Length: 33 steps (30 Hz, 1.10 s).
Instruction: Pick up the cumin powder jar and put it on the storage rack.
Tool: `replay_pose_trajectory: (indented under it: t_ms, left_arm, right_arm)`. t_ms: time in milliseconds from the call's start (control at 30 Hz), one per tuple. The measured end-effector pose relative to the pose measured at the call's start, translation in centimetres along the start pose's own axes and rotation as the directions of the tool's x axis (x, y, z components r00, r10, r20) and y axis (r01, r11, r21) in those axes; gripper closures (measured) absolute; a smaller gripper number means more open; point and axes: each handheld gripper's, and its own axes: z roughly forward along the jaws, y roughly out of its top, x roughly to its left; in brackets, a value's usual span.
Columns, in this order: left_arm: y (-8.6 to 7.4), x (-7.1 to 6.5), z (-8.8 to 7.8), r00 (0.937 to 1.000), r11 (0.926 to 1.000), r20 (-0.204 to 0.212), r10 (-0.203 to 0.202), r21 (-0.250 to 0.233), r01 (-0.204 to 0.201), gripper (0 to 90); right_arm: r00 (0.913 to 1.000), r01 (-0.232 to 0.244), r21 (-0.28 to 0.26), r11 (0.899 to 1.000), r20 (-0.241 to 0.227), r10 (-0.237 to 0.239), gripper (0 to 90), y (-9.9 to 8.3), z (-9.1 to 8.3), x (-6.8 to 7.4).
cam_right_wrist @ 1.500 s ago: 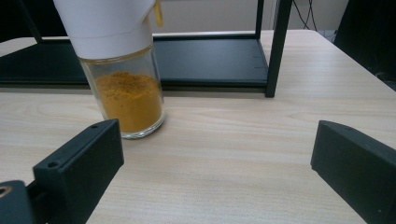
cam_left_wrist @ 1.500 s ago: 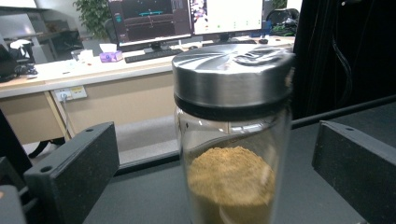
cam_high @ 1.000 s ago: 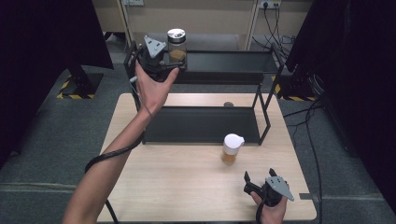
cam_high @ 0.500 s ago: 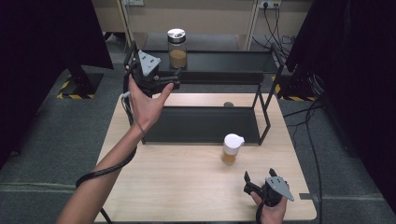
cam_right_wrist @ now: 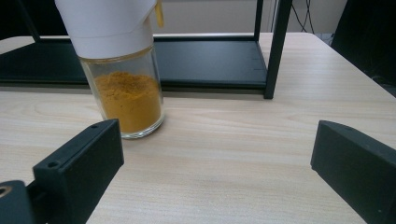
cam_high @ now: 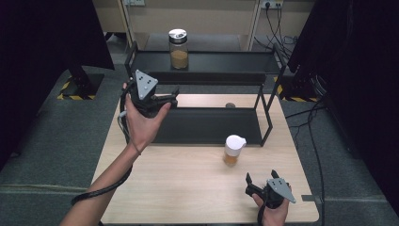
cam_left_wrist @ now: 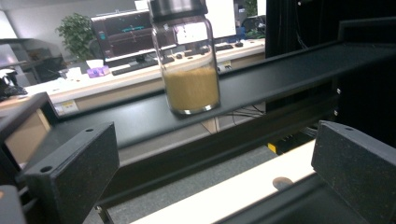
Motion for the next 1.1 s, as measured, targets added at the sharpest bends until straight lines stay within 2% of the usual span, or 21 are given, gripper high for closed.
replay_pose_trajectory:
  t_ms: [167, 267, 400, 700, 900, 1100]
  left_arm:
    - [-1.3, -0.4, -0.8, 0.9998, 1.0000, 0.020, -0.002, -0.002, 0.002, 0.0]
    - [-1.8, -0.7, -1.1, 0.9996, 0.9998, 0.024, 0.017, 0.002, -0.017, 0.0]
    - [-2.7, -1.0, -1.4, 0.9993, 0.9998, 0.032, 0.019, 0.005, -0.019, 0.0]
    - [-5.0, -1.4, -2.1, 0.9982, 0.9995, 0.059, -0.004, 0.030, 0.002, 0.2]
    - [-6.4, -1.6, -2.8, 0.9971, 0.9990, 0.076, 0.010, 0.043, -0.013, 1.4]
    - [-7.5, -1.5, -3.2, 0.9952, 0.9978, 0.097, -0.007, 0.066, 0.001, 1.8]
  right_arm:
    - [1.0000, 0.002, -0.001, 1.000, 0.002, -0.002, 2.5, 0.0, 0.0, 0.0]
    - [1.0000, 0.003, -0.001, 1.000, 0.002, -0.003, 2.5, 0.0, 0.0, 0.1]
    - [1.0000, 0.004, -0.003, 1.000, 0.003, -0.004, 2.5, -0.1, 0.0, 0.1]
    - [1.0000, 0.005, -0.003, 1.000, 0.003, -0.005, 2.5, -0.1, 0.0, 0.1]
    - [0.9999, 0.010, -0.003, 1.000, 0.004, -0.010, 2.4, 0.0, 0.0, 0.2]
    - [0.9999, 0.011, -0.003, 1.000, 0.004, -0.011, 2.4, -0.1, 0.0, 0.2]
